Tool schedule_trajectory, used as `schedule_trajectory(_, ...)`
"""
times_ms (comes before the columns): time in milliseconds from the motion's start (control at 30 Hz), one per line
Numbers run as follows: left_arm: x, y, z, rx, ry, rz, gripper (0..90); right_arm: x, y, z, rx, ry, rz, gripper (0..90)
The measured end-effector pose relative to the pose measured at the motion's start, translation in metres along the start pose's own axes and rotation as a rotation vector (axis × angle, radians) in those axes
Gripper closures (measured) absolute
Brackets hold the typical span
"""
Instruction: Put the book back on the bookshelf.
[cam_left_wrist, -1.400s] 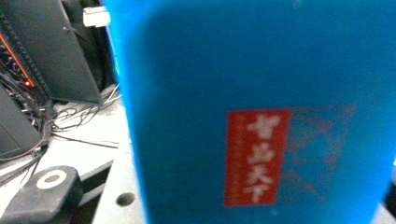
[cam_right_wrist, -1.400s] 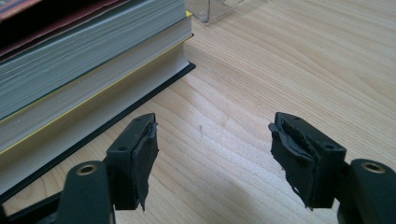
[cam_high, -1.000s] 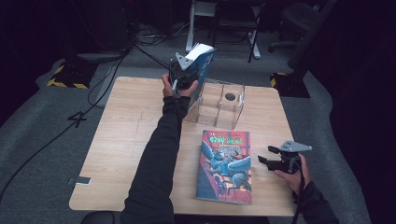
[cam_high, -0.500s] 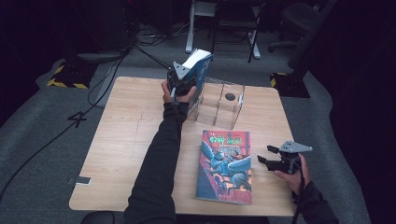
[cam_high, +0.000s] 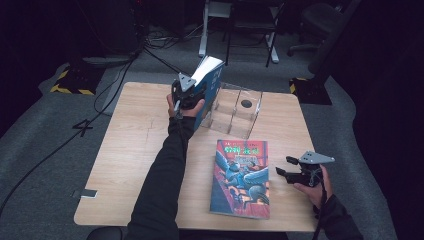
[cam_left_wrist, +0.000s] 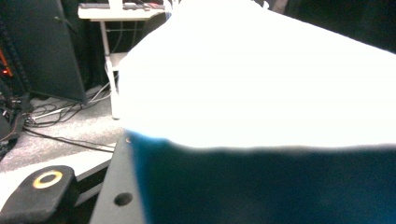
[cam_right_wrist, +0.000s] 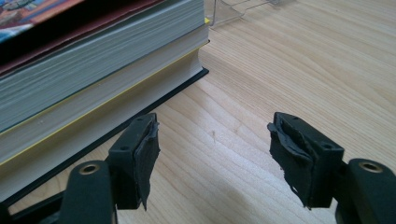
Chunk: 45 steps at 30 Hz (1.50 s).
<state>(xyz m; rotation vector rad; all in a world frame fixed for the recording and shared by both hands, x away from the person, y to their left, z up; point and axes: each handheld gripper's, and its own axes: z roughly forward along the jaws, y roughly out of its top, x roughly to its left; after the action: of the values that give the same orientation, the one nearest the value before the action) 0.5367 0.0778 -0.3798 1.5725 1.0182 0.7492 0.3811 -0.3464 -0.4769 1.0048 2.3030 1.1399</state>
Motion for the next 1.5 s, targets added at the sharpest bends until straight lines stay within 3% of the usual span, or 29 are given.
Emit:
schedule_trajectory(300,0.004,0.012,-0.004,0.039,-0.014,0.02,56.0,0.001,0.0,0.003,0.014,0.016,-0.009,33.0)
schedule_trajectory(367,0.006,0.018,-0.005,0.059,-0.023,0.037,53.9,0.001,-0.001,0.004,0.017,0.015,-0.007,32.9)
schedule_trajectory(400,0.007,0.025,-0.004,0.099,-0.043,0.057,53.2,0.001,-0.001,0.004,0.017,0.017,-0.007,33.0)
schedule_trajectory(533,0.008,0.033,-0.003,0.133,-0.063,0.078,49.9,0.002,0.0,0.005,0.023,0.024,-0.009,33.0)
schedule_trajectory(567,0.008,0.036,-0.004,0.125,-0.046,0.097,49.8,0.002,0.0,0.005,0.023,0.026,-0.011,33.0)
schedule_trajectory(633,0.008,0.038,-0.005,0.121,-0.048,0.096,50.6,0.003,0.0,0.006,0.025,0.029,-0.012,33.0)
schedule_trajectory(667,0.009,0.041,-0.004,0.147,-0.053,0.101,50.6,0.003,0.0,0.006,0.029,0.031,-0.016,33.0)
schedule_trajectory(833,0.009,0.047,-0.004,0.187,-0.046,0.123,58.2,0.004,0.0,0.008,0.04,0.04,-0.021,33.2)
schedule_trajectory(967,0.008,0.045,-0.003,0.166,-0.023,0.098,60.0,0.005,0.0,0.009,0.047,0.043,-0.019,33.6)
schedule_trajectory(1300,0.004,0.048,0.006,0.122,0.023,0.099,60.2,0.004,-0.001,0.009,0.046,0.05,-0.019,34.1)
schedule_trajectory(1500,0.003,0.051,0.013,0.103,0.029,0.116,60.1,0.004,0.0,0.009,0.043,0.057,-0.021,34.1)
